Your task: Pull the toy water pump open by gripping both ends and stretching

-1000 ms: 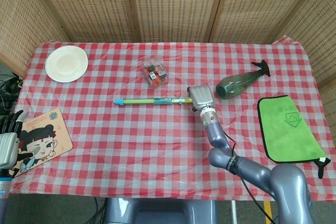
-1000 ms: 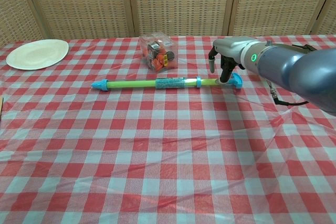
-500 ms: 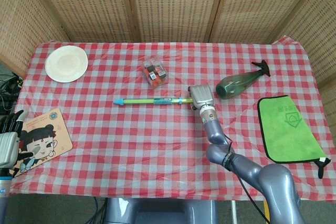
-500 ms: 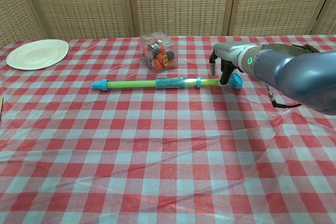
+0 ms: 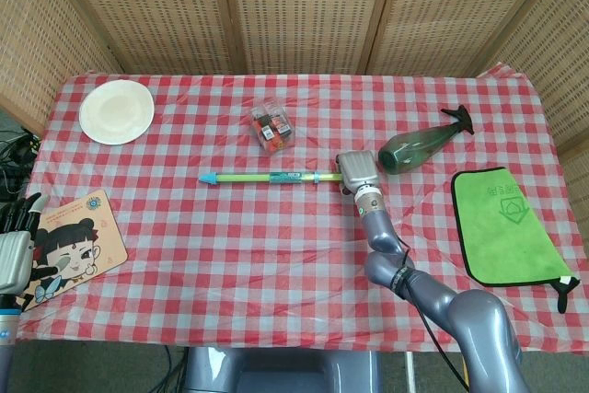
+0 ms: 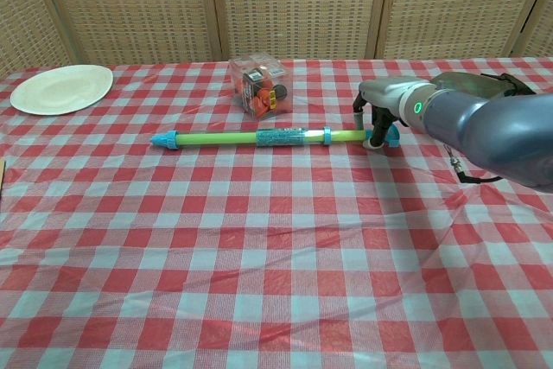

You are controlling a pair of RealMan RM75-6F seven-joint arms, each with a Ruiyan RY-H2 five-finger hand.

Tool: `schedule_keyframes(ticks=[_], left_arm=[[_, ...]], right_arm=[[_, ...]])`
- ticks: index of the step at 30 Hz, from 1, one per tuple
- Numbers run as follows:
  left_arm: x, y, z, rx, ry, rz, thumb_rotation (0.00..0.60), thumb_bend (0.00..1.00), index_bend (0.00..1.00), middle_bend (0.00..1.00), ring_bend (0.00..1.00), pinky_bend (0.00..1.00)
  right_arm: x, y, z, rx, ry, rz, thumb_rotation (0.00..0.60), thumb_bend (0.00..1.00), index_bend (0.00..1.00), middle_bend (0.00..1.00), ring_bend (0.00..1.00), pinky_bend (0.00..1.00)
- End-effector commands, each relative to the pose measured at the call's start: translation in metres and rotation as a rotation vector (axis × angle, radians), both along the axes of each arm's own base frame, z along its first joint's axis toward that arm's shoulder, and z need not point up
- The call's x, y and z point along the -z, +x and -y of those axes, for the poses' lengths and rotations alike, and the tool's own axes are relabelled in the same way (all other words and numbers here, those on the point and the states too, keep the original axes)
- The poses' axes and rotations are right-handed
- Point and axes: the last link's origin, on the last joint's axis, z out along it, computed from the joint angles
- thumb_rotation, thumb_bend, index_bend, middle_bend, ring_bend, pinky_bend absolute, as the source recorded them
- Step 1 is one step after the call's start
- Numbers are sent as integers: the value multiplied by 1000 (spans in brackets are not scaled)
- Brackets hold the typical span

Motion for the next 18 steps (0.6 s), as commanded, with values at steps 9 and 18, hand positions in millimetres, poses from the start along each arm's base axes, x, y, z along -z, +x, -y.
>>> schedule_keyframes(ticks=[9, 18], left_arm=[[0, 0, 0, -1, -3, 0, 600, 122, 0, 0, 0, 0], [-1, 0, 0, -2, -4, 2, 600, 122, 0, 0, 0, 0]], right_arm=[[6, -7, -2, 11, 19, -5, 600, 503, 547, 1000, 1000, 778], [3, -1, -3, -8, 13, 24, 600, 505, 757, 1000, 1000, 778]])
